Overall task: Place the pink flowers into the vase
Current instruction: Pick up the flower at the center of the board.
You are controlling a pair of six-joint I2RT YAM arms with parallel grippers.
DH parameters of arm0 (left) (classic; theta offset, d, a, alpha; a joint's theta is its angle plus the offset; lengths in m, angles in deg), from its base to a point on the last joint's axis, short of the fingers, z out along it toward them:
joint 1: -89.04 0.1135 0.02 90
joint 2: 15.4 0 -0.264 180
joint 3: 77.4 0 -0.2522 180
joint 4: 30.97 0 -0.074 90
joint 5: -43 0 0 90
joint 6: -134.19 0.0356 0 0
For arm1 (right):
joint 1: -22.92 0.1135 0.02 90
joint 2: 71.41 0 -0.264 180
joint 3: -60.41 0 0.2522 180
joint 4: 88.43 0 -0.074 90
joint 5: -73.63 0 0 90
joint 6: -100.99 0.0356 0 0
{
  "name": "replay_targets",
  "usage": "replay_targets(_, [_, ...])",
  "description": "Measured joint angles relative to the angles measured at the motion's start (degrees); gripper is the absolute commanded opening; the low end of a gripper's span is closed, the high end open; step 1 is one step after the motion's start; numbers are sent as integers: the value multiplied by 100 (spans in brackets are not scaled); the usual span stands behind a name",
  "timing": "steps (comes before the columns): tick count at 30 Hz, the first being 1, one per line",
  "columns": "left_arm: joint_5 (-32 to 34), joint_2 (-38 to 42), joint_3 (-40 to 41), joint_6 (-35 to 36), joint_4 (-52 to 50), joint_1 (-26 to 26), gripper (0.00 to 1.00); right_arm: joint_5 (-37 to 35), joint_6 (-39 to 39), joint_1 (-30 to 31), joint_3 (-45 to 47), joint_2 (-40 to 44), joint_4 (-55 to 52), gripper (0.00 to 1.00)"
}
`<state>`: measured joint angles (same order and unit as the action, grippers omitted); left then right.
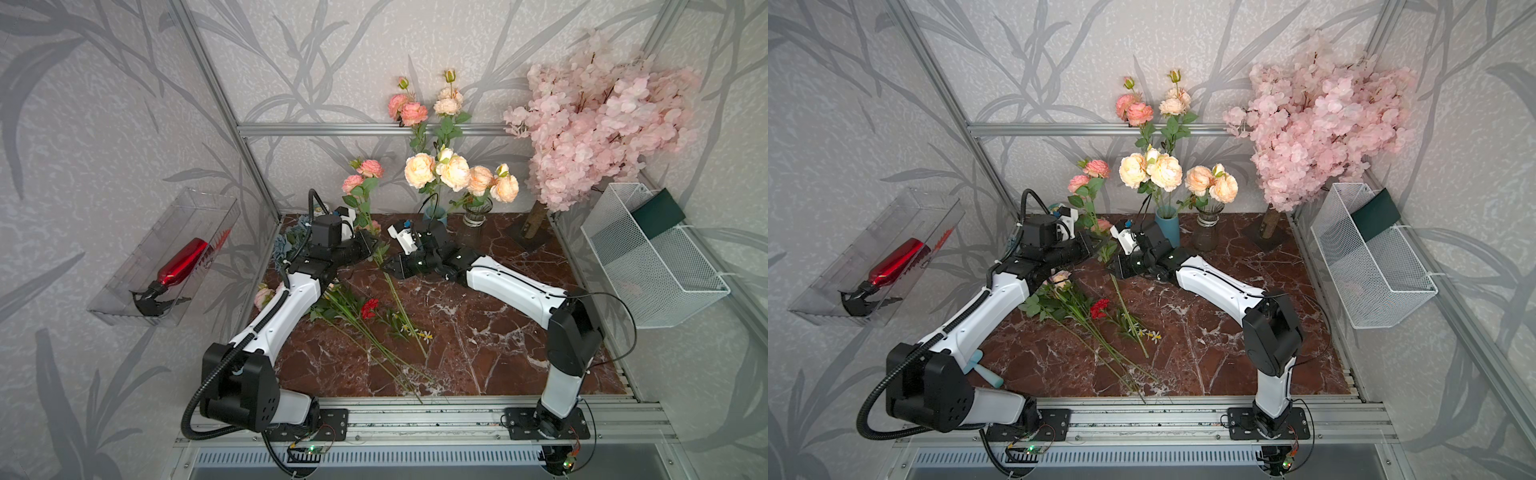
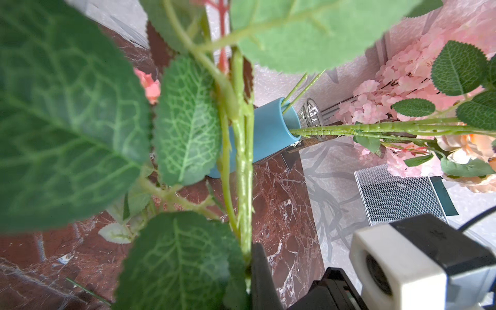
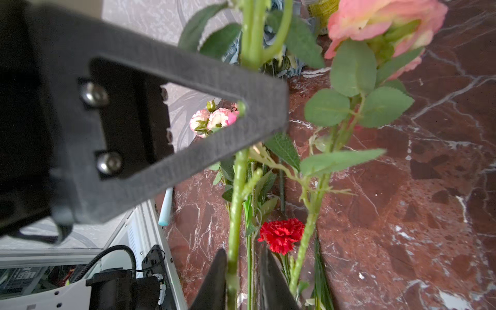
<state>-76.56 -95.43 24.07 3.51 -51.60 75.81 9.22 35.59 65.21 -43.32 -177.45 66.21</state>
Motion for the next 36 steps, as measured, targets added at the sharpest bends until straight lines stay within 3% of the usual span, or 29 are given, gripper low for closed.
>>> replay_targets(8, [-52,2,81,0,-26,7,0,-13,33,4,-221,-129,66,9])
replay_targets(24, [-26,2,81,4,-44,11,0,-2,42,11,-223,-162,66,10])
replay_targets(29, [-15,2,81,7,-42,11,0,28,50,13,-223,-186,96,0])
replay_targets(35, [52,-39,74,22,-153,13,0,13,35,15,-223,-243,98,0])
replay_targets(36, [61,-66,72,22,-175,13,4,-15,13,15,-223,-258,83,0])
